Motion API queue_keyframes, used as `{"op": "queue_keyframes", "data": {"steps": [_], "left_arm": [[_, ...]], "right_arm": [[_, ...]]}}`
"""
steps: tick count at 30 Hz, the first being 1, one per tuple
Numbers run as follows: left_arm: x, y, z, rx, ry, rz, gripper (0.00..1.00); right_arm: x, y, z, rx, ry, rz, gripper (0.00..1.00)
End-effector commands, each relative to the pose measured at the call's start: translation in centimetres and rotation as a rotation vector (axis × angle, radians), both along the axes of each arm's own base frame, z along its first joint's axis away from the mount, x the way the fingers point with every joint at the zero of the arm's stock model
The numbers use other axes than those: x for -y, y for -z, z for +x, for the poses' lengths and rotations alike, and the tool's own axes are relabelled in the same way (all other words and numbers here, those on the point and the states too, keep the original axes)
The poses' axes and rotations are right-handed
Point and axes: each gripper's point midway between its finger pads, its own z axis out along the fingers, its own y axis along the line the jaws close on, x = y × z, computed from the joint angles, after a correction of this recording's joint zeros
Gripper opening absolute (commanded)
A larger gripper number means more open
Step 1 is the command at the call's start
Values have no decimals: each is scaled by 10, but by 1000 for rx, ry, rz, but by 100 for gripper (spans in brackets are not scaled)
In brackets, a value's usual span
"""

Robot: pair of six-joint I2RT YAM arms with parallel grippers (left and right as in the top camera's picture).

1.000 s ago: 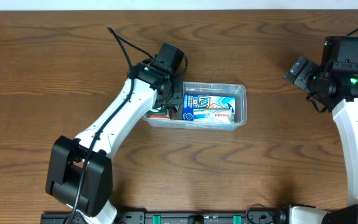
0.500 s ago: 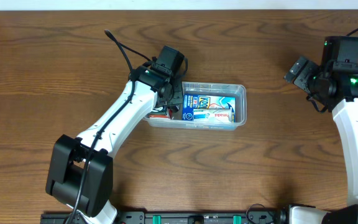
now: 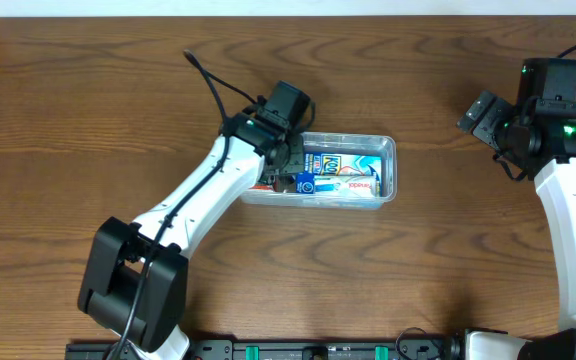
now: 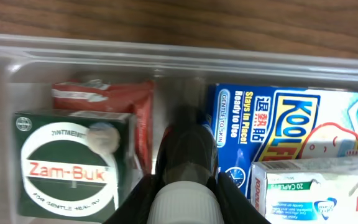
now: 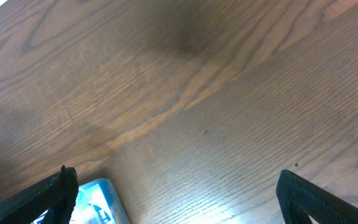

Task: Pack container
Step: 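Lower the bottle upright into the container and open the left gripper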

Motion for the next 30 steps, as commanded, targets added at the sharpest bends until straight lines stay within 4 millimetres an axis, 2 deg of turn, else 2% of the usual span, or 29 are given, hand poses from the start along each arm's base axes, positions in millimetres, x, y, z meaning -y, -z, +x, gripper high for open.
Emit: {"op": "queue_keyframes", "data": {"steps": [1,4,16,19,24,28,30], "left_arm": [[1,5,0,-3,-2,13,11],[1,5,1,0,-3,12,29],[0,5,1,2,-4,14,33],[0,5,1,2,-4,14,44],[1,5,2,4,-4,12,55],[2,3,5,17,-3,5,56],[3,-4,7,35,8,0,58]], "right_arm": [[3,-1,1,3,15,-3,99],[3,-1,1,3,14,-3,99],[3,-1,1,3,14,-3,99],[3,-1,1,3,14,-3,99],[3,-1,1,3,14,-3,99],[3,-1,1,3,15,-3,99],[3,-1,1,3,15,-3,99]]}}
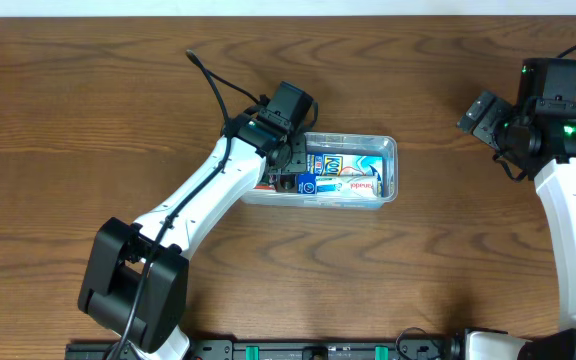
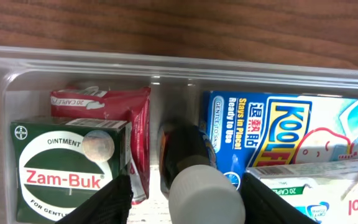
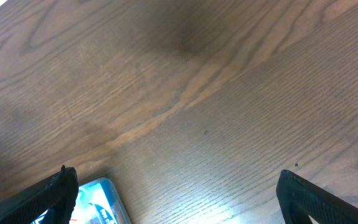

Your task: Pack container

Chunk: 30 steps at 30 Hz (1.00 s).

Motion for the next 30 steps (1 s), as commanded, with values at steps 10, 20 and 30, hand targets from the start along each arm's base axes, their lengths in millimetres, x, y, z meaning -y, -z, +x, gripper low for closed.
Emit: {"op": "queue_keyframes", "data": {"steps": [10,20,30], "left_arm": [[-4,-113,-2,267,96,-80,91],[-44,-218,-62,502,119,-148,98],[-151,-267,-138,700,-44,80,98]], "right_arm": [[3,-1,1,3,15,-3,99],[3,-1,1,3,15,-3,99],[3,-1,1,3,15,-3,99]]}}
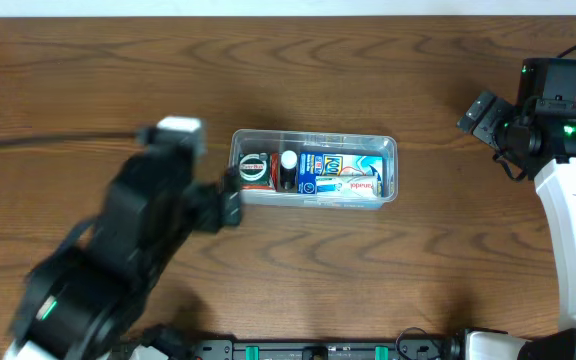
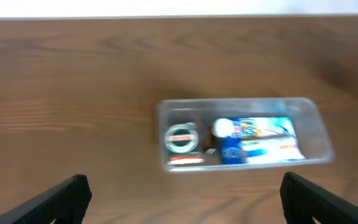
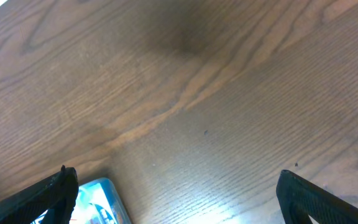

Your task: Pack container

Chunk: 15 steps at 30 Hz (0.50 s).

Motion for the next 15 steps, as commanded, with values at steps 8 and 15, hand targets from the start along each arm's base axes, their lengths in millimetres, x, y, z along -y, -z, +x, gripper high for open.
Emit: {"op": "queue_keyframes", "data": {"steps": [8,15], "left_arm": [[-89,-31,-57,248,-258,22,98],[-118,-3,-37,405,-468,-52,98]], "right_arm": [[3,-1,1,3,14,-3,99],[3,-1,1,3,14,-3,99]]}}
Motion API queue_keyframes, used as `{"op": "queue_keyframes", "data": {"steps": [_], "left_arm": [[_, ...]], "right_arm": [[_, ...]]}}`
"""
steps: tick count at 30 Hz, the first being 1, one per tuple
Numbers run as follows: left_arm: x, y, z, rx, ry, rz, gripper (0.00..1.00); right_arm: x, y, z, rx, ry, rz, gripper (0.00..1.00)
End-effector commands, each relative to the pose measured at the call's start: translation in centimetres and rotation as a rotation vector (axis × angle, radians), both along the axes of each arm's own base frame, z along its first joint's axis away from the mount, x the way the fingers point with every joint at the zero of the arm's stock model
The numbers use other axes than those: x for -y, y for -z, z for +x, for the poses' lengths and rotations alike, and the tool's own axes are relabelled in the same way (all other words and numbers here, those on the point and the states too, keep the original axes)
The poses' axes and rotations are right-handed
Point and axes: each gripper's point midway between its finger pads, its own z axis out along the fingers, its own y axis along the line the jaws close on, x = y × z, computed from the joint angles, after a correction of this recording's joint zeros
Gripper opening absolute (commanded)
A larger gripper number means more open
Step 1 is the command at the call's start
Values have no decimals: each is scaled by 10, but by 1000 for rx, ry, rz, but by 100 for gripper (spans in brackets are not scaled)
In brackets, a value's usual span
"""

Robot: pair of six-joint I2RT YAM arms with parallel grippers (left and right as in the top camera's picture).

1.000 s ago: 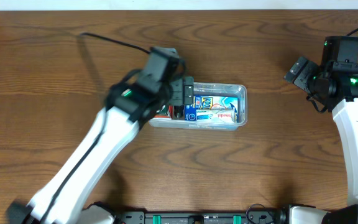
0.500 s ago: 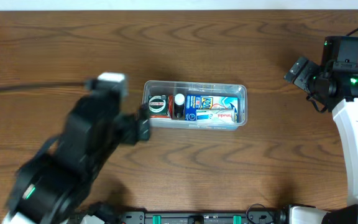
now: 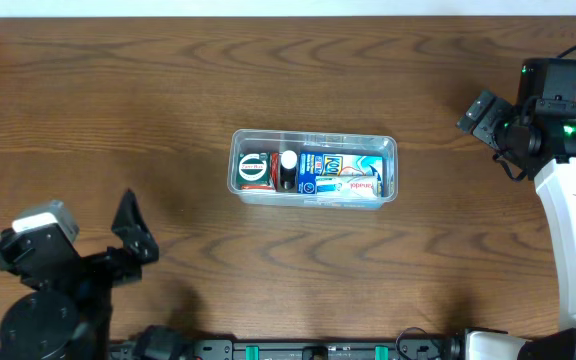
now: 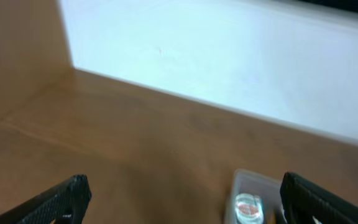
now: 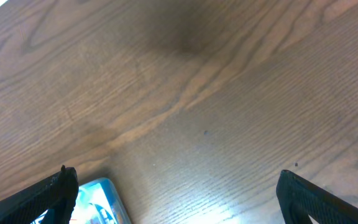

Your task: Pack container

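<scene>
The clear plastic container (image 3: pixel 314 135) sits mid-table. It holds a green Zam-Buk box (image 3: pixel 253 169), a dark bottle with a white cap (image 3: pixel 288 161), a blue Koolfever box (image 3: pixel 344 162) and a white toothpaste box (image 3: pixel 350 187). My left gripper (image 3: pixel 133 235) is open and empty at the front left, far from the container. In the left wrist view the left gripper (image 4: pixel 185 202) shows wide apart, with the container (image 4: pixel 244 178) small and blurred ahead. At the right edge my right gripper (image 3: pixel 483 113) is open and empty. The right wrist view shows the right gripper (image 5: pixel 176 196) over bare wood, with a container corner (image 5: pixel 98 196) at lower left.
A white wall (image 4: pixel 229 62) runs along the table's far edge, and a brown panel (image 4: pixel 17 50) stands at its left. The right arm (image 3: pixel 568 220) runs down the table's right side. Dark rails (image 3: pixel 318 350) line the front edge.
My left arm has drawn back from beside the container's left end to the table's front left corner. Its camera now looks across the table at the wall. The right arm has not moved.
My left gripper was shut on the dark bottle inside the container, between the Zam-Buk box and the blue box. Then it was open with the bottle standing there. Then it was clear of the container, and now it is far back at the front left.
</scene>
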Motion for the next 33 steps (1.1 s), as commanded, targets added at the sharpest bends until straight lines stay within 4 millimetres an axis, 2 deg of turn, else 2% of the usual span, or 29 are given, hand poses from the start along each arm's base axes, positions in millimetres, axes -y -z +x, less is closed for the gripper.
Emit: {"op": "queue_keyframes", "data": {"steps": [1,5,9,15,20,27,30,33], "left_arm": [[-10,28,16,33,-68,-4,98],[-7,49,46,160,-61,-42,98],[-4,70,62,291,-44,-63,98],[-6,91,57,471,-37,-82,98],[-9,103,49,525,-23,-70,98],[-12,123,48,472,-21,-55,98],[-12,137,52,433,-17,-57,98],[-10,160,57,385,-6,-60,98]], "right_arm": [[3,-1,1,2,14,-3,99],[3,-1,1,2,14,-3,99],[3,-1,1,3,15,-3,99],[3,-1,1,2,14,-3,99],[3,-1,1,2,14,-3,99],[3,-1,1,2,15,-3,99],[3,-1,1,3,15,-3,99],[3,-1,1,3,15,-3,99]]}}
